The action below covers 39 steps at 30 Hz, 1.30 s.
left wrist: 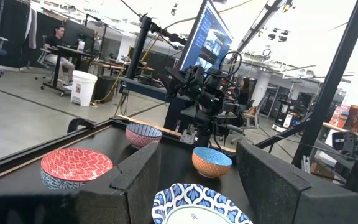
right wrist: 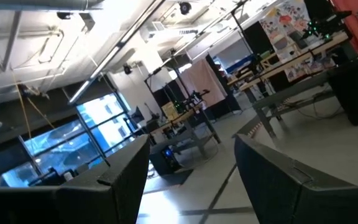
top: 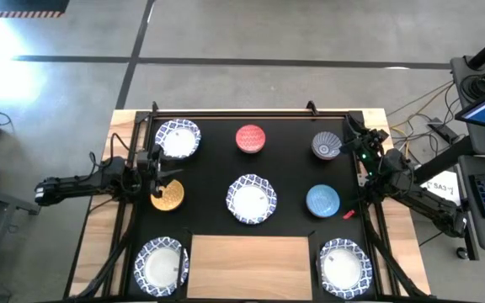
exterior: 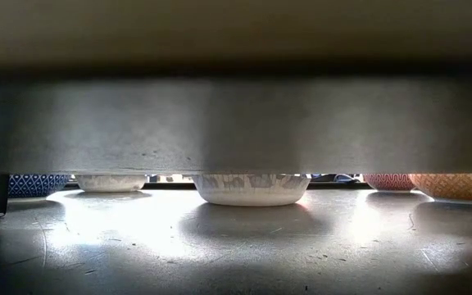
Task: Place and stack bowls onto a shelf
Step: Put the small blue bowl on the shelf
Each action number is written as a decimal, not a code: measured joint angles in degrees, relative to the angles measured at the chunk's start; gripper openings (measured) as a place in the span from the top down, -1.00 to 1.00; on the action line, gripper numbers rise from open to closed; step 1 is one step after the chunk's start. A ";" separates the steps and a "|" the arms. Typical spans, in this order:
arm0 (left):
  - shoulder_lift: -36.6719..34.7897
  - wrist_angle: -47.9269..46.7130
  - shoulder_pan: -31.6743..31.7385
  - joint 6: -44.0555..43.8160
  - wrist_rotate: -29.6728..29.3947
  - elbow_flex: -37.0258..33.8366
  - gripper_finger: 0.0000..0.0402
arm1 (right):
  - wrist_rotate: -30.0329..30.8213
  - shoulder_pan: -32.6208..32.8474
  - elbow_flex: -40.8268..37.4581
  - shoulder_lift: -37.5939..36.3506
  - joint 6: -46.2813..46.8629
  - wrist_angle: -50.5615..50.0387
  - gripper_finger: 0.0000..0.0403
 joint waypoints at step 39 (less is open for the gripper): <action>0.01 -0.02 0.00 -0.02 -0.01 0.00 0.03 | -12.40 0.00 13.80 4.69 -0.74 -10.86 -0.11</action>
